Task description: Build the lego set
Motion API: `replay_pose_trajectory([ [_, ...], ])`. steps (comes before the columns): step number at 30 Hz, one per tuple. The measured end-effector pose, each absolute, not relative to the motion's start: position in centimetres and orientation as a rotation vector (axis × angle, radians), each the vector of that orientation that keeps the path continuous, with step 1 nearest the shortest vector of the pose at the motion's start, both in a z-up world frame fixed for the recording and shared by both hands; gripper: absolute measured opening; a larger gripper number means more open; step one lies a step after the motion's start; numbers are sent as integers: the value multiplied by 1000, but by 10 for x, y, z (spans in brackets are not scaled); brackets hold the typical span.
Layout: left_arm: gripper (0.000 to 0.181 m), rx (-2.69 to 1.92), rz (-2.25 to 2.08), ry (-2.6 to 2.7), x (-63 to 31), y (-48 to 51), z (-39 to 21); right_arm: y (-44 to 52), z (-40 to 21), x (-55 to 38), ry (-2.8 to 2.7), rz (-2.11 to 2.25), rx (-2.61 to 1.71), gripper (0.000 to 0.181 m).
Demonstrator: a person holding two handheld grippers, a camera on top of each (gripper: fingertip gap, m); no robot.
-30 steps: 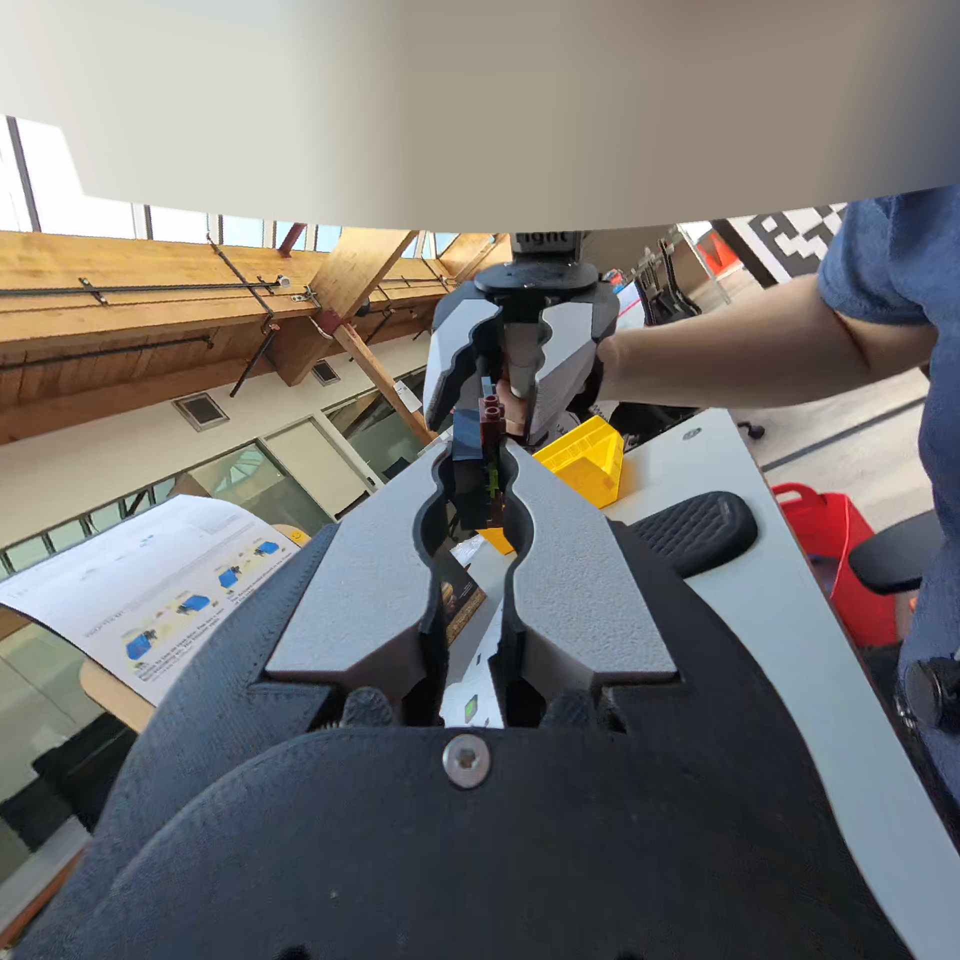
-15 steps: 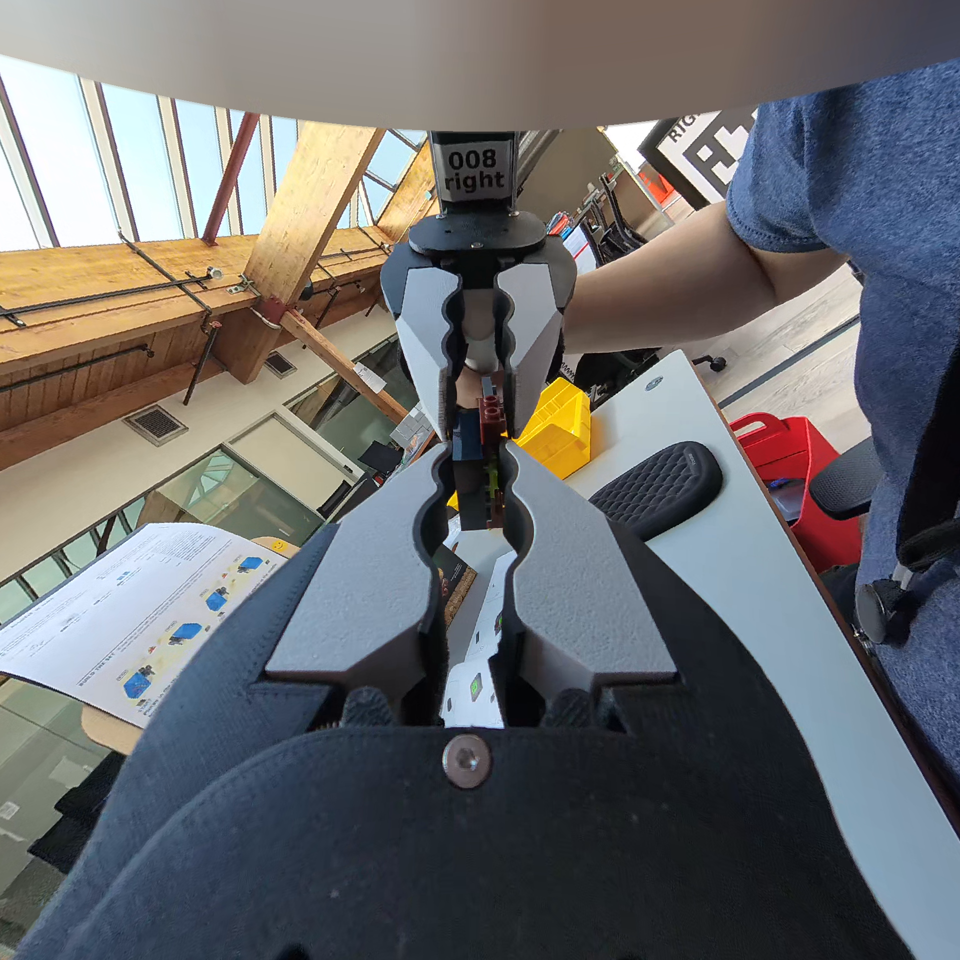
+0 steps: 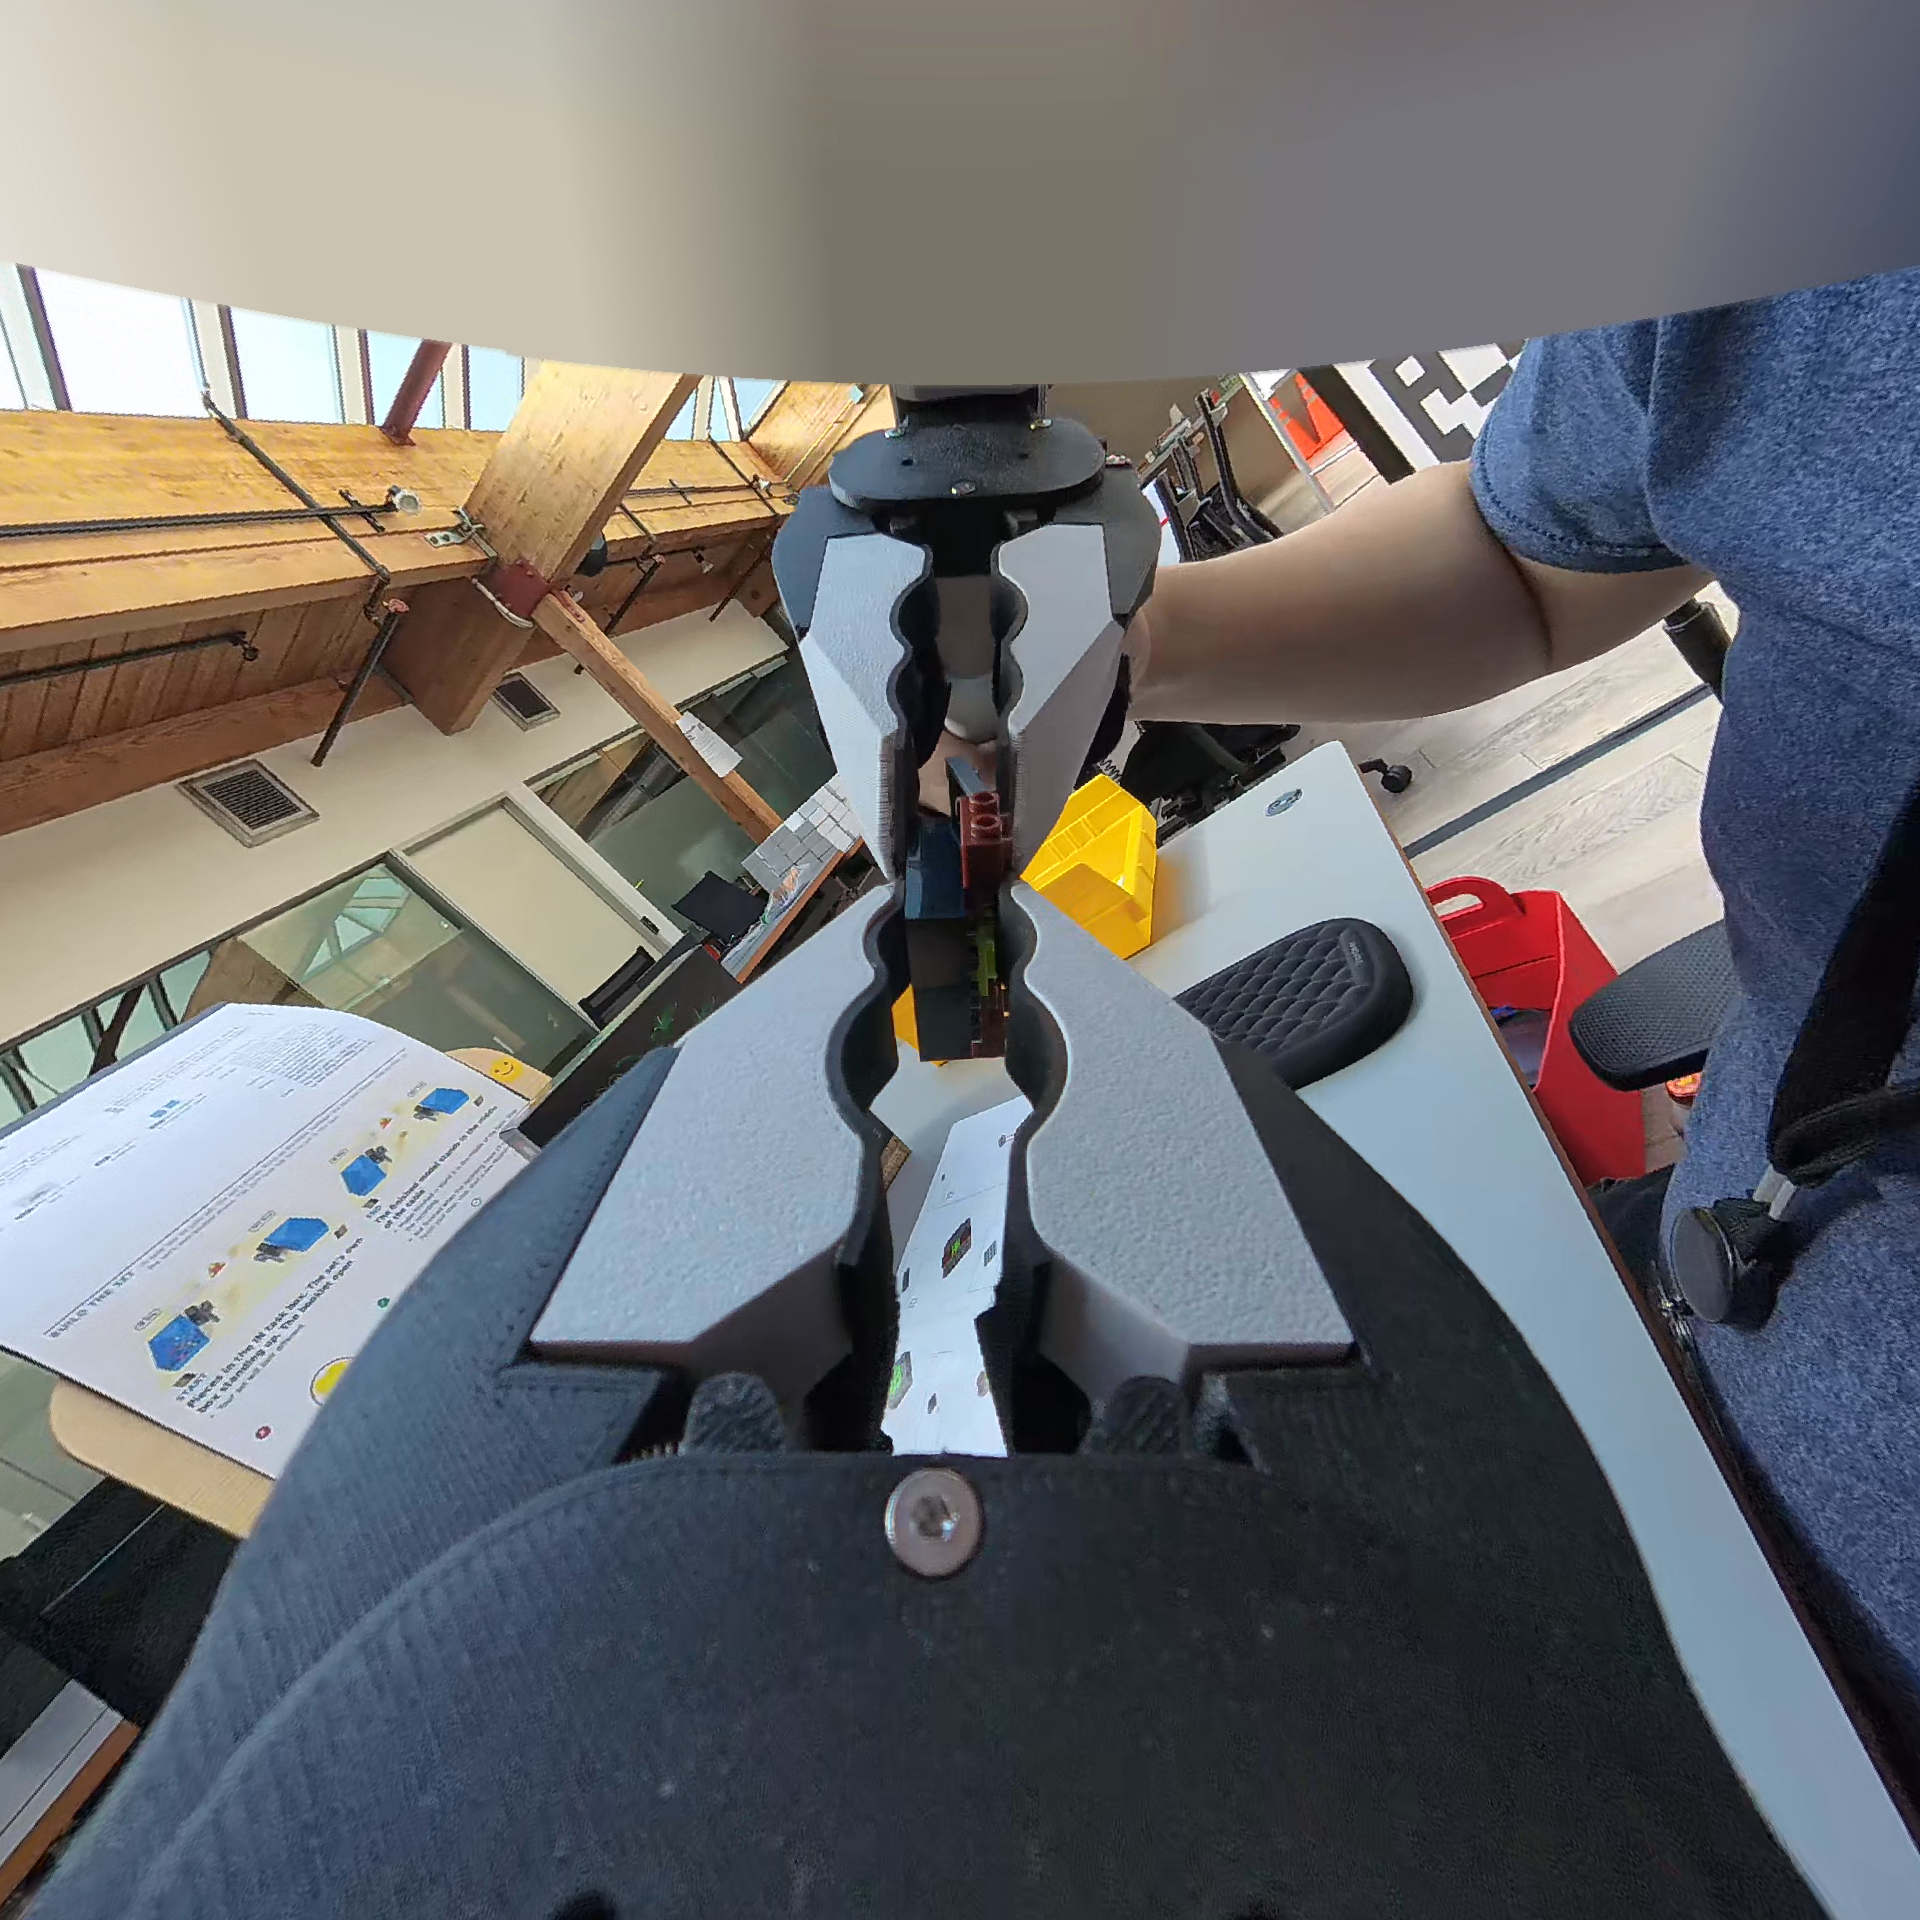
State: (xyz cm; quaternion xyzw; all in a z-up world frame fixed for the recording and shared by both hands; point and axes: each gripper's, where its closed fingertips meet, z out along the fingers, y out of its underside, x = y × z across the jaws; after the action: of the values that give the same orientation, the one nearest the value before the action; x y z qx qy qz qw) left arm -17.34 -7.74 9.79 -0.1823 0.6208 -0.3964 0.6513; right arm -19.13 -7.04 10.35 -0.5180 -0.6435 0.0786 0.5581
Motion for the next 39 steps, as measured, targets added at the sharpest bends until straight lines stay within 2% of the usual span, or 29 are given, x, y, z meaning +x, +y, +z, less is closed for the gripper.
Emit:
replay_pose_trajectory([
  [7,12,-438,-942,1401,-171,-77,96,-73,106,-181,-1555,133,-1260,24],
  [13,13,-443,-959,1379,-172,-76,98,-76,113,-180,-1514,148,-1258,14],
  [17,13,-448,-963,1377,-172,-76,98,-76,111,-182,-1509,164,-1261,14],
  [20,13,-450,-973,1371,-171,-76,99,-73,110,-181,-1491,147,-1247,0],
  [22,13,-476,-974,1360,-171,-71,98,-69,108,-175,-1458,122,-1267,0],
  [25,12,-563,-954,1325,-176,-51,94,-64,104,-160,-1337,168,-1333,10],
  [28,13,-677,-1011,1224,-193,-28,91,-55,62,-136,-1227,225,-1519,20],
  [35,13,-872,-1002,1143,-214,-3,66,-91,-70,-123,-1072,711,-1905,25],
  [39,13,-904,-1057,1130,-218,-6,62,-111,-102,-134,-1155,768,-1940,27],
])
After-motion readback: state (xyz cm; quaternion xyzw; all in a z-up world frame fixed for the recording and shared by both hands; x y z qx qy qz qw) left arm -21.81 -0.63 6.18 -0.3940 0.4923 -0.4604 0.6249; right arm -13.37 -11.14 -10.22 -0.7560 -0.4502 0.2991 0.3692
